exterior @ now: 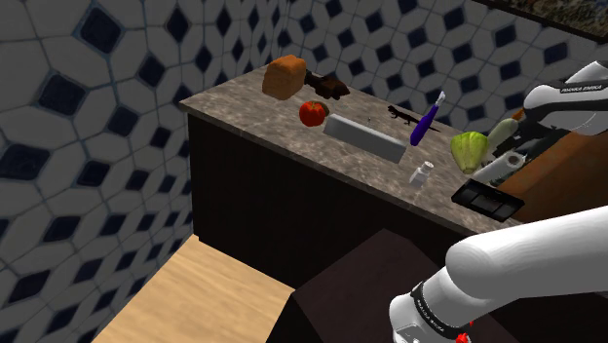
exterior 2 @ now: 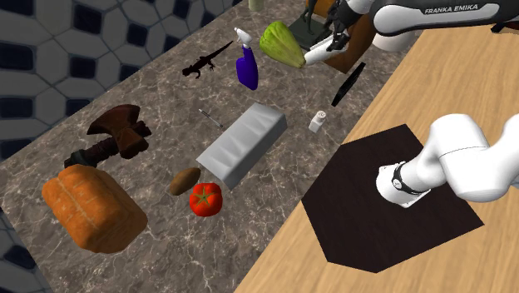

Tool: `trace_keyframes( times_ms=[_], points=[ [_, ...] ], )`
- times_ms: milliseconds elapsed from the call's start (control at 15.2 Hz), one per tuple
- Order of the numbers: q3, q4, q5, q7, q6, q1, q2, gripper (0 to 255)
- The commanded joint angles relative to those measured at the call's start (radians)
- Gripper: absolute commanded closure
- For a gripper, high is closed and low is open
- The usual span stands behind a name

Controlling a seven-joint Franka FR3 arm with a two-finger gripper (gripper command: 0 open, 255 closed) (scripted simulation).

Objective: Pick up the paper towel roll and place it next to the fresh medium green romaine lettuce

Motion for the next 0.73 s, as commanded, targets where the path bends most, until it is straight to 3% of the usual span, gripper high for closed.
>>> trace_keyframes(
  times_ms=[0, 132, 660],
  points=[
    [0.040, 0.014, -0.021, 0.018, -0.058, -0.021, -0.044, 0],
    [0.079, 0.035, -0.034, 0.029, -0.122, -0.039, -0.085, 0],
    [0.079, 0.035, -0.034, 0.029, -0.122, -0.039, -0.085, 0]
  ],
)
